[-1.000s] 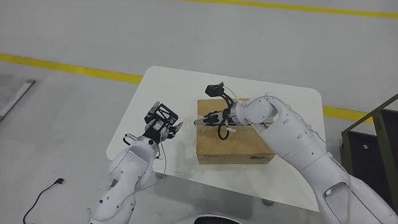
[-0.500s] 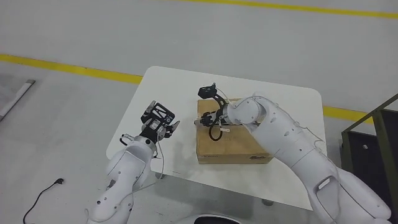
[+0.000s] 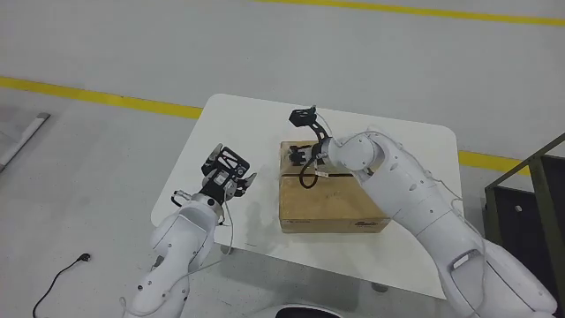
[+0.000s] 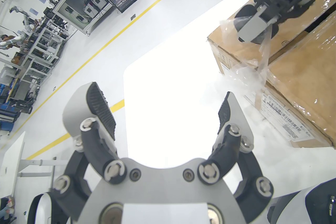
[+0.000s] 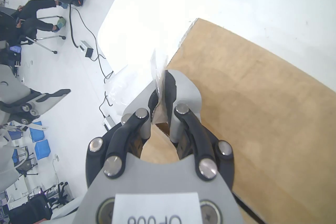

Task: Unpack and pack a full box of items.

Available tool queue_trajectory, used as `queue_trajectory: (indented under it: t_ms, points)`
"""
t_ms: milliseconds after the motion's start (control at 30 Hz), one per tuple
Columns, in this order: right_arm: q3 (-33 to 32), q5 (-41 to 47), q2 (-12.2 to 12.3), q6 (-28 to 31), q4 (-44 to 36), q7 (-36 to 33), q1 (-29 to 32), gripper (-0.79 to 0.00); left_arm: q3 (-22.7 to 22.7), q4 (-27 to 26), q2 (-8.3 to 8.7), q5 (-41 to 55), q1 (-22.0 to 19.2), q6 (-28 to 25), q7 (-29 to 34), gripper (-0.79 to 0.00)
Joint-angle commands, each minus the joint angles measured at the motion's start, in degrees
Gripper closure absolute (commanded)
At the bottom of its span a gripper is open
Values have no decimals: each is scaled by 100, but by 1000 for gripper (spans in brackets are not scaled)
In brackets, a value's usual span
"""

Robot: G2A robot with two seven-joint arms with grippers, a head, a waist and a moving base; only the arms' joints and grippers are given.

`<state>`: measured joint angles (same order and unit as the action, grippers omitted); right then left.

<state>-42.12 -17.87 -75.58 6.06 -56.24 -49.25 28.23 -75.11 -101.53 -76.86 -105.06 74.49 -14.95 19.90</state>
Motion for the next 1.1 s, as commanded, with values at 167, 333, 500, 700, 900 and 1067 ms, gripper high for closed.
queue_trajectory:
  t_ms: [167,333,500,700,900,1067]
  points:
    - [-760,-142,322,40,-849,96,562,0,79,40,3,13,-67,-53,-10,-785]
    - [-1423,-129,560,-51,-1561,60,1146,0,118,47,7,26,-72,-75,-2,-785]
    - [-1977,-109,732,-61,-2223,9,1650,0,162,49,9,42,-103,-100,-4,-785]
    - [-2499,1,868,147,-2562,139,2185,0,219,36,10,70,-143,-107,-14,-785]
    - [-2825,-213,969,269,-2570,273,2523,0,315,24,8,80,-144,-136,-4,-785]
    - [-3019,-419,1034,208,-2575,330,2729,0,389,36,5,92,-178,-143,7,-785]
